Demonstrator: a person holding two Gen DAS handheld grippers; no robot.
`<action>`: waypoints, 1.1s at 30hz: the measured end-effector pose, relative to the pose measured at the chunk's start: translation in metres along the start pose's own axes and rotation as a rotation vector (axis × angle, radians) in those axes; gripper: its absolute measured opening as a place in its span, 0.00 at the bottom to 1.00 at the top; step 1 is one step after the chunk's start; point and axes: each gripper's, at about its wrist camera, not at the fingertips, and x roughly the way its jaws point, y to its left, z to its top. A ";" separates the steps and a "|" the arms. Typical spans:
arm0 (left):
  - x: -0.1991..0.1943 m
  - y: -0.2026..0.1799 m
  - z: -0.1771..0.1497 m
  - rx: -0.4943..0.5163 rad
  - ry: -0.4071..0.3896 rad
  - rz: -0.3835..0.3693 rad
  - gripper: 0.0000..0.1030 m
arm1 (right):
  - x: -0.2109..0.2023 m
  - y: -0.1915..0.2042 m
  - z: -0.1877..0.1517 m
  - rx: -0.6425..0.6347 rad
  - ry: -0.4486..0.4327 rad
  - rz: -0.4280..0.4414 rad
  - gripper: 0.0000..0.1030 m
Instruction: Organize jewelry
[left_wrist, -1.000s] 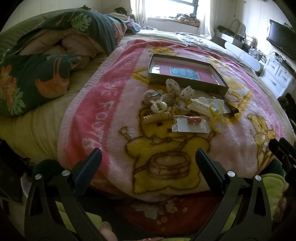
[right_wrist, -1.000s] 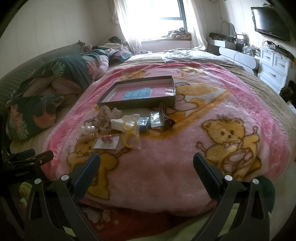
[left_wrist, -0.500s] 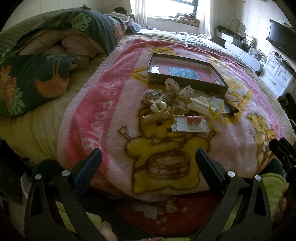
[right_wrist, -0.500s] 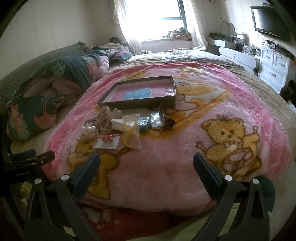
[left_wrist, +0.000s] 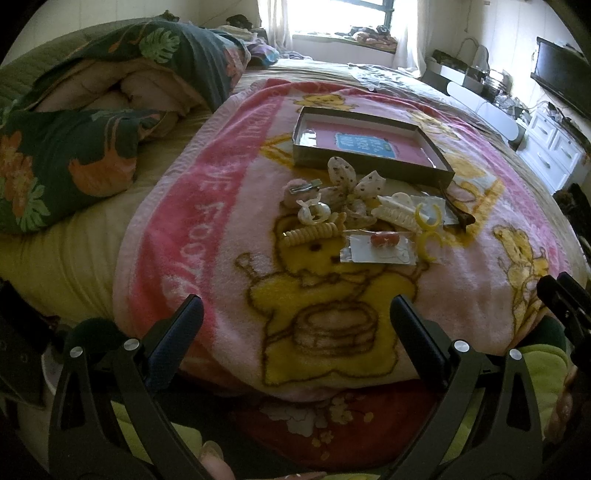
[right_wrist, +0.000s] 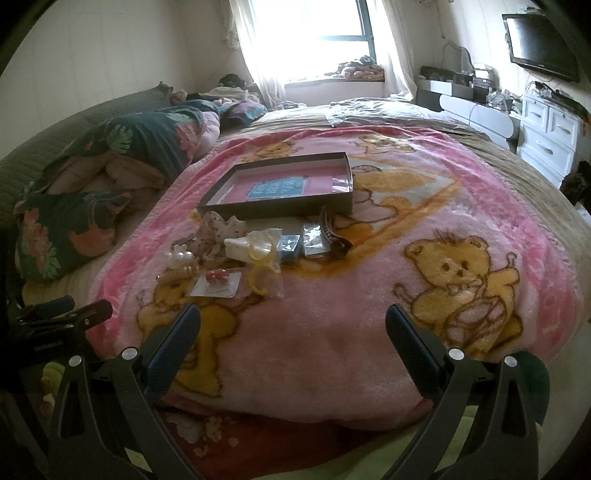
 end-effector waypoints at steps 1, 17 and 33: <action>0.001 -0.006 -0.002 0.006 0.000 -0.004 0.92 | 0.000 0.000 0.000 0.000 0.000 -0.002 0.96; 0.015 -0.013 0.011 0.015 0.033 -0.022 0.92 | 0.008 0.000 0.006 0.000 0.020 0.015 0.96; 0.071 0.001 0.062 -0.004 0.083 0.011 0.92 | 0.075 -0.031 0.062 -0.016 0.070 0.036 0.96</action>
